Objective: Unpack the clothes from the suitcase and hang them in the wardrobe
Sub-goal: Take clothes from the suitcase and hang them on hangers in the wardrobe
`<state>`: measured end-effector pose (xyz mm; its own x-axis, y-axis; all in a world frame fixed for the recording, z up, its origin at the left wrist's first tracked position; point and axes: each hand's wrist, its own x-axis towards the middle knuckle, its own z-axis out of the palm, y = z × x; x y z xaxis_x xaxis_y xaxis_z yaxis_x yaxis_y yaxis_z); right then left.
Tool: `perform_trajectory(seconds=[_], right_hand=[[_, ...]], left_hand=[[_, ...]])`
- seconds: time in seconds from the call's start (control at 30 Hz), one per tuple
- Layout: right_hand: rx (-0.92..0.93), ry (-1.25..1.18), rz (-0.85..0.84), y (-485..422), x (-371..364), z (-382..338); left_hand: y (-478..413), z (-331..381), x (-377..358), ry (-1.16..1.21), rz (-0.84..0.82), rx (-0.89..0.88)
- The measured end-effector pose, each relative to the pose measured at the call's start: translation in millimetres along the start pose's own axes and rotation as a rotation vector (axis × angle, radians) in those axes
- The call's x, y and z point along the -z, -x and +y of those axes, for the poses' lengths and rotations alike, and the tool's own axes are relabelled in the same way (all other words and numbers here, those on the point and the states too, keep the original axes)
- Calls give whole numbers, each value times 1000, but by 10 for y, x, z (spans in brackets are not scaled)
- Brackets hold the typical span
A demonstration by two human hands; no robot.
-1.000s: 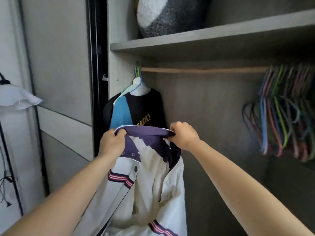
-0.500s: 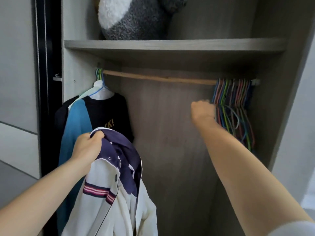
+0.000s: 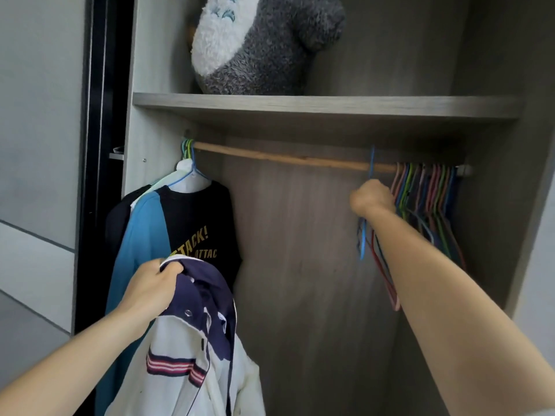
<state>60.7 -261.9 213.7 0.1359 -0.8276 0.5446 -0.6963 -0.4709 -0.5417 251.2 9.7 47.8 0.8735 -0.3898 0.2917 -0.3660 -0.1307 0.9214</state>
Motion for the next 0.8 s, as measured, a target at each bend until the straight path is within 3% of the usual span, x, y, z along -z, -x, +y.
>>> perform_trajectory(seconds=[0.23,0.33,0.4,0.5,0.6,0.7,0.8], right_hand=[[-65,-456,-1,433,-615,-21],[-75,-618,-28,714,-1118,126],[-191,-753,-118,821,-1375,186],[-337,-773,-179,923,-1591,228],[-222,-754,-231,1114,-1693,159],[-123,-855,-444,1364,-1707,16],[-176,-1172,-955,1517,-1643,-48]], left_hand=[[16,-155,167,-206,11,-118],[4,-318,338,-399,36,-181],[22,-398,493,-582,55,-234],[43,-468,708,-804,90,-236],[-42,-559,859,-781,101,-171],[-77,-595,1059,-674,123,32],[-53,-536,1224,-636,160,112]])
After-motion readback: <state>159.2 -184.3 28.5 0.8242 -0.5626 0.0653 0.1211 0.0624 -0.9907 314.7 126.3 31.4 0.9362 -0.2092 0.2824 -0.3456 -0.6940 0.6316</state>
